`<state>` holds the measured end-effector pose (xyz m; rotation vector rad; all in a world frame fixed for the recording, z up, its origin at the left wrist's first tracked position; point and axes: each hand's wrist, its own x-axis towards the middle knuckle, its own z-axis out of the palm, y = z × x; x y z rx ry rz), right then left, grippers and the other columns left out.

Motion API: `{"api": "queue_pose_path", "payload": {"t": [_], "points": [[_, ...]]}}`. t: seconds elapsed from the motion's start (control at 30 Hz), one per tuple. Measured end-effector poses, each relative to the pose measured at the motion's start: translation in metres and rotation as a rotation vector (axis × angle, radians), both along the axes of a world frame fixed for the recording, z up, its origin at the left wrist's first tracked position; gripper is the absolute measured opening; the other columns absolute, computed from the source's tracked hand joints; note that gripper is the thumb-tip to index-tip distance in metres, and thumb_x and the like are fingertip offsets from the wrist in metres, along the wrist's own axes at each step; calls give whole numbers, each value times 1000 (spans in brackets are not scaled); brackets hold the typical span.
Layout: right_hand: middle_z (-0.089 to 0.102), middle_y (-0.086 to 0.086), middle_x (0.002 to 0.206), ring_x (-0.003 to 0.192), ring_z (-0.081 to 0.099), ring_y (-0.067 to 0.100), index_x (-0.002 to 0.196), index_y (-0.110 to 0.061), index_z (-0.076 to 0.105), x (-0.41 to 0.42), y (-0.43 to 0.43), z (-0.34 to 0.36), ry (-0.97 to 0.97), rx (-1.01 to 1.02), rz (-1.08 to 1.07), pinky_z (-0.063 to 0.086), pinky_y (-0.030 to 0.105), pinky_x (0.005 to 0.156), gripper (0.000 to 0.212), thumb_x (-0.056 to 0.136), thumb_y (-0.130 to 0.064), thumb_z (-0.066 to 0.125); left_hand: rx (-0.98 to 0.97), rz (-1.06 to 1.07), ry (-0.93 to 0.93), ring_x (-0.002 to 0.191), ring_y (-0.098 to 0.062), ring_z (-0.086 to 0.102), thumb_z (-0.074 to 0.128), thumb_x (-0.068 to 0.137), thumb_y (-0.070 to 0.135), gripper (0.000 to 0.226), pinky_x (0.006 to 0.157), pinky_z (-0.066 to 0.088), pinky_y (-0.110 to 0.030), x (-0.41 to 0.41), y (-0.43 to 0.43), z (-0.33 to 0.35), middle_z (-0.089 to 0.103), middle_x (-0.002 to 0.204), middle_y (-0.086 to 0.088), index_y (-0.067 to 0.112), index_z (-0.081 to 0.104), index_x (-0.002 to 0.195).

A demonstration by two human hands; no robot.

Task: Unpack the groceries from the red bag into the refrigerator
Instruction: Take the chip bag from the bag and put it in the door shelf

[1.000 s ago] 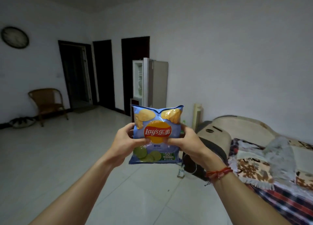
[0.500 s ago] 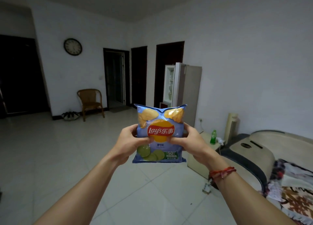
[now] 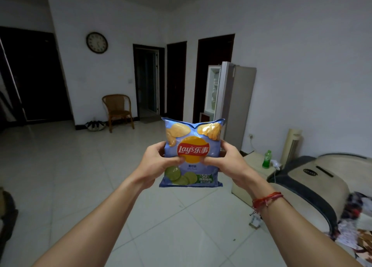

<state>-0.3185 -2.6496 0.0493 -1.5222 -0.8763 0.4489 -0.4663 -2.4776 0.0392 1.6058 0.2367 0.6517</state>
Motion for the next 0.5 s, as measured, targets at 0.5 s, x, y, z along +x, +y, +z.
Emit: {"api": "queue_pose_path", "payload": {"t": [0.5], "points": [[78,-4,103,95,75,14,117,-20,66,169,198,-3,7,-2,-47,60,26,73,43,80,-7,84,3,12,20,92,-25,74,80,76,1,35,73,61,-33,179,203,-5,76,100,-11,2,67,108]]}}
